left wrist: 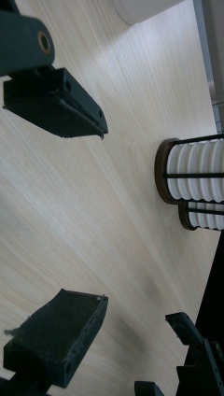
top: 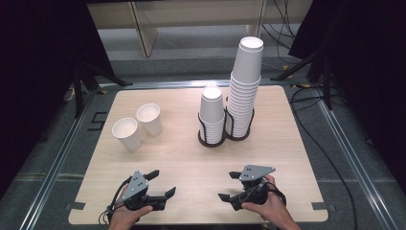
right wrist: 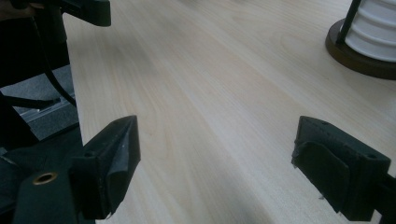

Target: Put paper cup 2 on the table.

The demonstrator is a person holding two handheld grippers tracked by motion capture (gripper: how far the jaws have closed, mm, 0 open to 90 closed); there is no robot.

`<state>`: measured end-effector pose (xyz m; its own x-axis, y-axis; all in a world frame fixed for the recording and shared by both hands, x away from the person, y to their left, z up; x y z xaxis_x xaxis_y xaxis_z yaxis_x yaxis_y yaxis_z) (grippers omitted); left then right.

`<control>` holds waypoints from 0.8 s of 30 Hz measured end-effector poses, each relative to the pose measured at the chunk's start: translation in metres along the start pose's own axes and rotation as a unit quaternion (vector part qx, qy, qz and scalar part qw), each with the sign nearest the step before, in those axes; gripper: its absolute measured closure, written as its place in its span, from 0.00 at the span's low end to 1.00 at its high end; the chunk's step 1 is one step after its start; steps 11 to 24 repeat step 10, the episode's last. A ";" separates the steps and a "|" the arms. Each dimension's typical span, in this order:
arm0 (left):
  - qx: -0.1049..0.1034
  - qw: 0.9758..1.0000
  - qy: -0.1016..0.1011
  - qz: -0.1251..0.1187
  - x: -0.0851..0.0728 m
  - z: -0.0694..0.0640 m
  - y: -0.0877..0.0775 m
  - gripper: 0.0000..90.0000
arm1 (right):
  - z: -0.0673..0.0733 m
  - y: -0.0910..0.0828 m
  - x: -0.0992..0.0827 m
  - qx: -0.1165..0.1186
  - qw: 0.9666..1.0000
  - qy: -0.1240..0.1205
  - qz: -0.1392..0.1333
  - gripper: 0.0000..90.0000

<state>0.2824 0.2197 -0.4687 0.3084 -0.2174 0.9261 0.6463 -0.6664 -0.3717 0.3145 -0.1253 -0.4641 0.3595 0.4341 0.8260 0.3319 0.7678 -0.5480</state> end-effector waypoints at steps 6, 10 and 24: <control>0.006 1.000 -0.006 0.006 0.000 0.000 0.000 0.16 | 0.000 0.002 -0.002 -0.001 1.000 0.001 0.011 0.18; -0.002 1.000 0.003 0.004 0.000 -0.001 0.001 0.16 | -0.002 0.003 -0.003 -0.007 1.000 -0.003 0.016 0.18; -0.002 1.000 0.003 0.004 0.000 -0.001 0.001 0.16 | -0.002 0.003 -0.003 -0.007 1.000 -0.003 0.016 0.18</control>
Point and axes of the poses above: each handheld gripper's, and its own axes: y roughly forward along the jaws, x roughly out of its top, z roughly to its left, the point moved 1 cm from there along y, roughly forward along the jaws, and after that the axes turned 1 degree about -x, right-handed, at the moved point
